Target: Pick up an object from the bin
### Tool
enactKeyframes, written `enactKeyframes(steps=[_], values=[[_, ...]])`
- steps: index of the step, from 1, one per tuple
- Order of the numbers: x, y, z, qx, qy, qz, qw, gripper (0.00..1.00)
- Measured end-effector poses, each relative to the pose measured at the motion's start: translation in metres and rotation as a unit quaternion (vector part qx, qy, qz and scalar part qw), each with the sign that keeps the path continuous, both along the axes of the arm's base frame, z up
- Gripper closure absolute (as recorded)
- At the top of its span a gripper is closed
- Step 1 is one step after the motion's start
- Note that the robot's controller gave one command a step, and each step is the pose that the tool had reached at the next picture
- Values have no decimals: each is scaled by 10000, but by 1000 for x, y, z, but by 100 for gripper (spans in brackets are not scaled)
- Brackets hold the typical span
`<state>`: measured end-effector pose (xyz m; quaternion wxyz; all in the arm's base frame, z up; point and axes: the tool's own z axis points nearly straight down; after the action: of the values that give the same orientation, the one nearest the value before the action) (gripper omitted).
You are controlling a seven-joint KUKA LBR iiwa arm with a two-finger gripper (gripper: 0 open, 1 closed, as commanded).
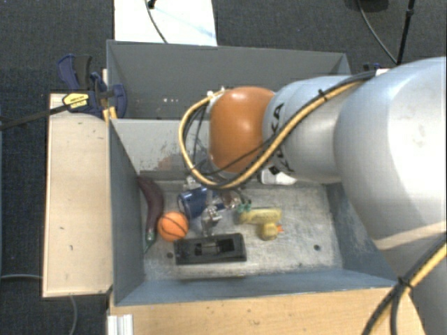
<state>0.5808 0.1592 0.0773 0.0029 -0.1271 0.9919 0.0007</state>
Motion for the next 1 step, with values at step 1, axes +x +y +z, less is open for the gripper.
enactKeyframes(steps=[1], values=[[4,-19,-2,22,-25,181,9998,100]])
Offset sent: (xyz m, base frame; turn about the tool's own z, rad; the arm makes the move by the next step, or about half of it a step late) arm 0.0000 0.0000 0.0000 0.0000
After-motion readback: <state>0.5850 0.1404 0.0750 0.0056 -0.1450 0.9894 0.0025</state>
